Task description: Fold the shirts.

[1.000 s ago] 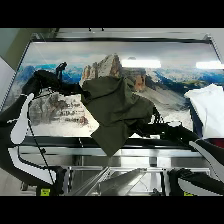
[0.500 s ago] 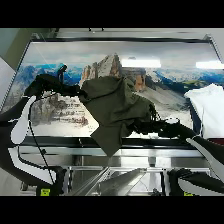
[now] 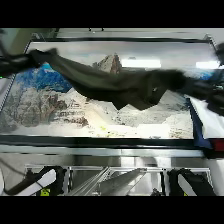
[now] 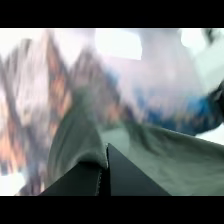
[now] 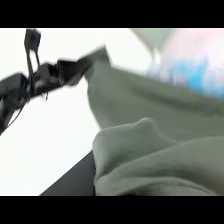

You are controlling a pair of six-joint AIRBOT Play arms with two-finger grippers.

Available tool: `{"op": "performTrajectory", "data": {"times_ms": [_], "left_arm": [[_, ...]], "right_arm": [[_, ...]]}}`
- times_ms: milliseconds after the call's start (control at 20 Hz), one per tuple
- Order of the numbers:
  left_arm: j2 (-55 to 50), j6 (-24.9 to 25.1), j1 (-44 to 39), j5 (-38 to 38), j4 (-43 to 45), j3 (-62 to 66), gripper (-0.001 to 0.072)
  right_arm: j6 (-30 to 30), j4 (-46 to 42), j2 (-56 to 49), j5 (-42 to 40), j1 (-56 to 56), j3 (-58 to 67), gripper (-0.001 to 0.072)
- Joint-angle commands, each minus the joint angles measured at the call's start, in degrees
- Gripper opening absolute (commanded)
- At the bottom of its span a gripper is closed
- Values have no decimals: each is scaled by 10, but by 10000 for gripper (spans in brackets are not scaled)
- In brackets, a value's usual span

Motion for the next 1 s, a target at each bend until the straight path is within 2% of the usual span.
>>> {"op": "performTrajectory", "data": {"times_ms": [0,100,200,300,450,600,750,850,950], "left_arm": [[207,3,71,-46,-66,1,12],[308,14,89,-101,-52,0,12],[369,13,104,-145,-3,0,12],[372,12,117,-130,19,0,12],[301,13,82,-94,19,0,12],[184,13,0,-61,53,0,12],[60,2,-73,-90,150,0,12],[-31,3,-105,-109,168,0,13],[-117,3,-123,-167,190,0,12]], "right_arm": [[13,11,106,18,-108,169,22],[16,11,143,16,-150,216,22],[20,0,172,-2,-186,232,22],[24,-29,177,-14,-202,231,22],[29,-51,128,7,-198,231,22],[46,-90,41,21,-164,214,21],[45,-127,-65,10,-133,182,21],[33,-143,-143,1,-111,166,22],[19,-146,-234,-15,-85,163,21]]}}
